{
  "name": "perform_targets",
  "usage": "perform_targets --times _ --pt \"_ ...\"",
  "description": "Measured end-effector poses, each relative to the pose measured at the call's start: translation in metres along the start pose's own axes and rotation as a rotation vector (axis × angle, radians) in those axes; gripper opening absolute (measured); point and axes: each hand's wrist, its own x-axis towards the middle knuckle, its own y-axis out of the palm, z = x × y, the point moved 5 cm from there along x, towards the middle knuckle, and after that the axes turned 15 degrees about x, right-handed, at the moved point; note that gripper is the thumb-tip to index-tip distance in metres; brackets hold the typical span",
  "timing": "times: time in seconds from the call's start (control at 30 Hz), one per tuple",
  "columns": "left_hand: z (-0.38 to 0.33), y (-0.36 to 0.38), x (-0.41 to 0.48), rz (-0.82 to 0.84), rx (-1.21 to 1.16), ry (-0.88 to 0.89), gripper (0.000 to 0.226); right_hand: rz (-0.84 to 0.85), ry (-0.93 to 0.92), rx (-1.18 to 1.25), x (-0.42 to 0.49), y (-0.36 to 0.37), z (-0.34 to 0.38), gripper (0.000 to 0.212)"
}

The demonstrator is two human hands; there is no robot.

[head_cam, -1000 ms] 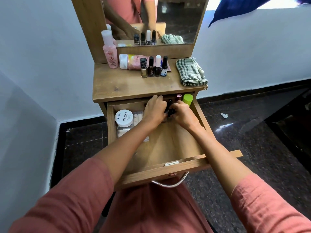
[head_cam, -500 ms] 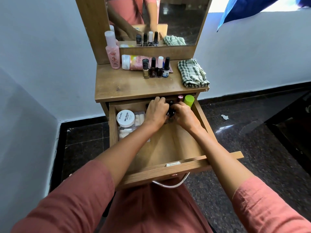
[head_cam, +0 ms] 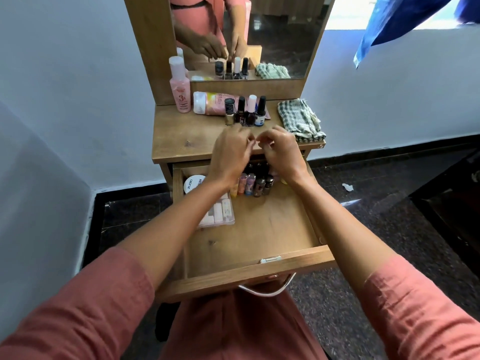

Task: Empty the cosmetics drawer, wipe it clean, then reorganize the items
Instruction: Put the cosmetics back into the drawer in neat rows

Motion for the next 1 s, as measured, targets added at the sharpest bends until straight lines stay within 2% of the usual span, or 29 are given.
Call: perform_targets --times 0.1,0.17,0.3,0.43,0.53,0.67,0.83,1.0 --pt "0.02 -0.015 0.021 -0.083 -0.089 -0.103 0.018 -0.023 -0.049 0.004 0.026 0.002 0.019 0.019" --pt "0.032 -0.021 0.036 -0.107 -0.091 -0.124 0.028 -0.041 -0.085 -0.059 0.044 0.004 0.028 0.025" --pt "0.044 -0.018 0.061 0.003 -0.007 -0.134 0.042 -0.005 -0.092 -0.276 0.074 0.009 0.038 0.039" --pt "0.044 -0.006 0.075 0.093 0.044 -0.116 0.037 0.086 -0.018 -0.344 0.09 0.018 0.03 0.04" --pt "0.043 -0.001 0.079 0.128 0.044 -0.101 0.029 0.072 -0.021 -0.365 0.094 0.02 0.025 0.038" --pt "0.041 -0.005 0.076 0.102 0.02 -0.107 0.026 0.024 -0.055 -0.347 0.092 0.019 0.027 0.037" --pt "0.038 -0.017 0.071 0.105 -0.048 -0.112 0.024 0.04 -0.106 -0.345 0.082 0.016 0.032 0.031" --pt "0.027 -0.027 0.058 0.161 -0.099 -0.091 0.025 0.094 -0.094 -0.112 0.065 0.005 0.031 0.031"
